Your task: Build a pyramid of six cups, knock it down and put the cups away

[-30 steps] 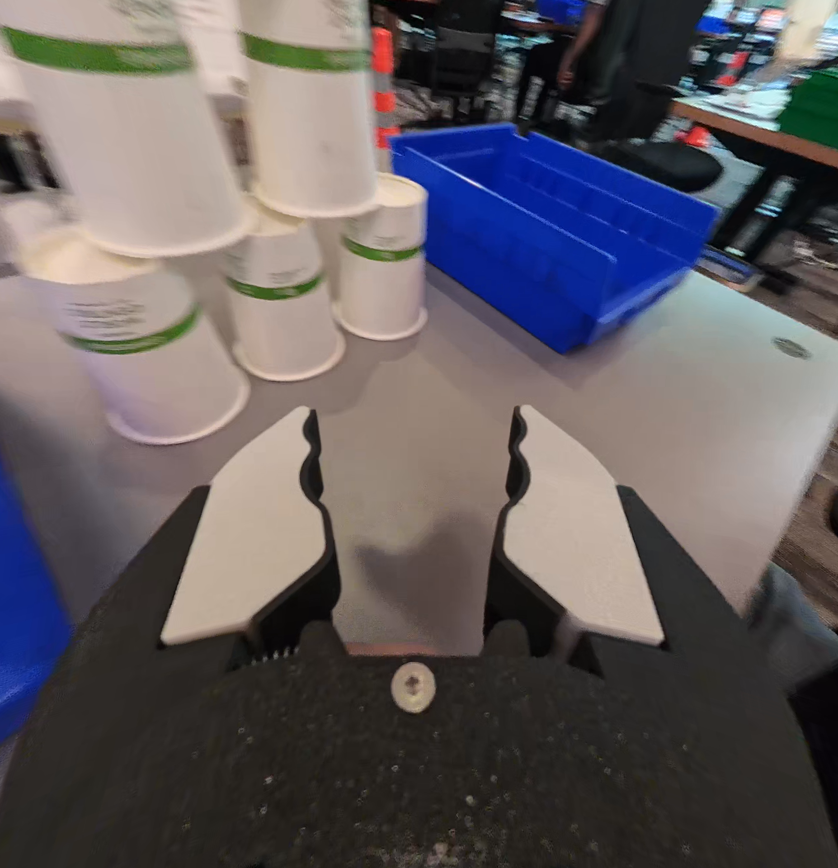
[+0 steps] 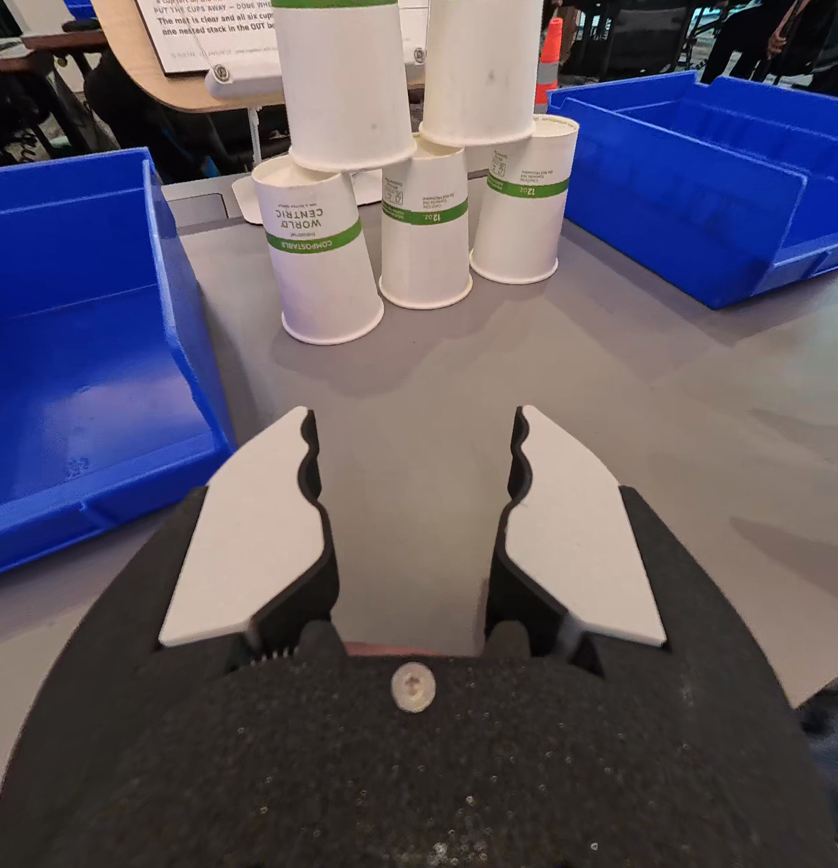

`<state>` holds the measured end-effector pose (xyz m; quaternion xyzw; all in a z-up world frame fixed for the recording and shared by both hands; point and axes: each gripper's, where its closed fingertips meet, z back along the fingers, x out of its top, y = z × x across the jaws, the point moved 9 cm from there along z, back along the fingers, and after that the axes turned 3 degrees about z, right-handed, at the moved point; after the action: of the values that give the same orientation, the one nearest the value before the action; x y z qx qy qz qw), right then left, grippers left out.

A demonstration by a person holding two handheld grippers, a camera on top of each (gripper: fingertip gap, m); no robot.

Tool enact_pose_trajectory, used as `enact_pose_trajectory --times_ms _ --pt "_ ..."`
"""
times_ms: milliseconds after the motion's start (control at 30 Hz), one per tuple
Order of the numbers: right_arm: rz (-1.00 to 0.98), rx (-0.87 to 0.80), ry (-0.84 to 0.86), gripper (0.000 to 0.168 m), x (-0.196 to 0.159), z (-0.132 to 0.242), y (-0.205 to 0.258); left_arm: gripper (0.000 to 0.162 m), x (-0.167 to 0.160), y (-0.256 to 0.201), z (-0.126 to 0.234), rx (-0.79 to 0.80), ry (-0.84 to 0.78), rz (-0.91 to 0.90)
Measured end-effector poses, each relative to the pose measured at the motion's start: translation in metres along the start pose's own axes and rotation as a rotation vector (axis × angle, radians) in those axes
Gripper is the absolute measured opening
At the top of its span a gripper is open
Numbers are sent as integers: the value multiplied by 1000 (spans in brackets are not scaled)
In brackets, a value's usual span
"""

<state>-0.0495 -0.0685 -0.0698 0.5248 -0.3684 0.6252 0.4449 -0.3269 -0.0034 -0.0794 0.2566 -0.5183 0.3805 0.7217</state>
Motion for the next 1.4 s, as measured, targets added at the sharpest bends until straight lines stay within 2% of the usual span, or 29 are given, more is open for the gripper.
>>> enact_pose_trajectory --times_ms 433,1400 --pt "7 6 -9 86 -3 -2 1 80 2 -12 4 -54 -40 20" --pt "28 19 6 87 -6 -4 3 81 2 -9 3 -46 -41 34"
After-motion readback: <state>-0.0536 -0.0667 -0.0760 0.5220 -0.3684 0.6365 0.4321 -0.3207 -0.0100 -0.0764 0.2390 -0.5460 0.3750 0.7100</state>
